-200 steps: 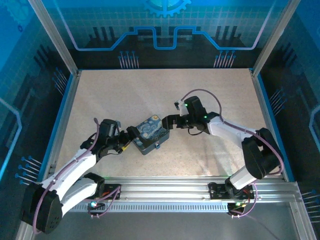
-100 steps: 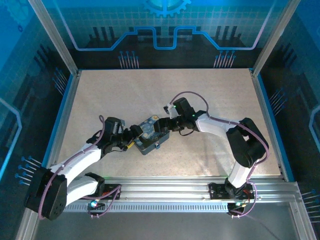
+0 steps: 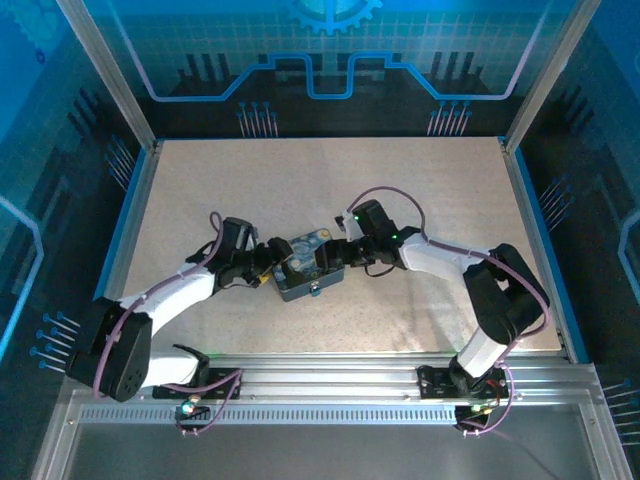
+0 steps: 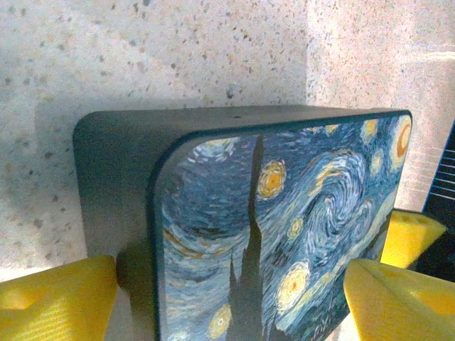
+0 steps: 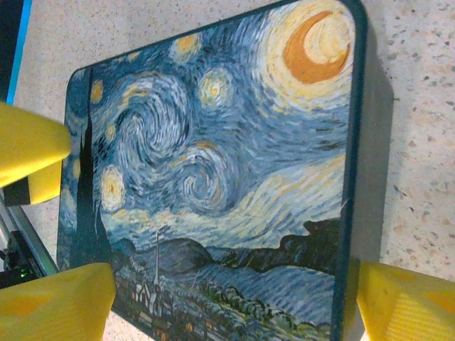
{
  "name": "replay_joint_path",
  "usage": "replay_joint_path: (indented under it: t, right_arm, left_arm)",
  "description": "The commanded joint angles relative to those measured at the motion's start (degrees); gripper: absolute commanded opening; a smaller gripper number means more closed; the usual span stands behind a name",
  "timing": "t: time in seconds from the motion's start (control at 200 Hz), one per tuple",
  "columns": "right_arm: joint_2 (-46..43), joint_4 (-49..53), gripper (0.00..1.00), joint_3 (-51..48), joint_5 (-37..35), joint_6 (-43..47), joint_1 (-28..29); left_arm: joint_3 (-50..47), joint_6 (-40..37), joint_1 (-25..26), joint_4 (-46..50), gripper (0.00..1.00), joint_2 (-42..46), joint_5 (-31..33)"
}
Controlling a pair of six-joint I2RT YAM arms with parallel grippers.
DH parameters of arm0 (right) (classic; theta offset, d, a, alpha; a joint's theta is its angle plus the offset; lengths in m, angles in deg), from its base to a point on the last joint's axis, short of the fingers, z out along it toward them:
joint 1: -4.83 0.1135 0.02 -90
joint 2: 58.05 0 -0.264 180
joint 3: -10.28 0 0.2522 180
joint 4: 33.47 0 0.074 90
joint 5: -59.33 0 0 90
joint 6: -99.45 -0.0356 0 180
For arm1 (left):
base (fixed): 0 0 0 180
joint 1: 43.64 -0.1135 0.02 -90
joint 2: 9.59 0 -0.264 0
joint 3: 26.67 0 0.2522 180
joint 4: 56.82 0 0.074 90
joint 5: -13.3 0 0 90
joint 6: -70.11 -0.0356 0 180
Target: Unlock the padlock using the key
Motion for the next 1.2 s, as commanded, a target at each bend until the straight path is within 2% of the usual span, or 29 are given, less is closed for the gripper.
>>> replay_joint_path:
  t: [0.0,0.625,0.895,1.196]
  right_arm:
    - [-2.32,-2.29,0.88,-1.10,3.28,-1.48,0.79]
    - [-6.09,-3.85,0.88,-6.33,0.97,-3.87,0.64]
    - [-7.76,-2.37,0.91,-7.11,-1.09,-4.13,-0.77]
    - [-11.79,2.82,0.95,-7.77,-3.02,-2.62,-3.74]
  left_arm:
    - [4.16,-2.07,0.40,-4.48,0.84,-2.89,-2.75]
    - [19.50,-5.60,0.57,-5.88,0.82,-20.48,-6.33]
    - [22.19,-8.55,0.57,-2.76,0.85,-20.27,-4.85]
    - [21.94,-12.74,0.07,2.05,0.89,-14.81,1.05]
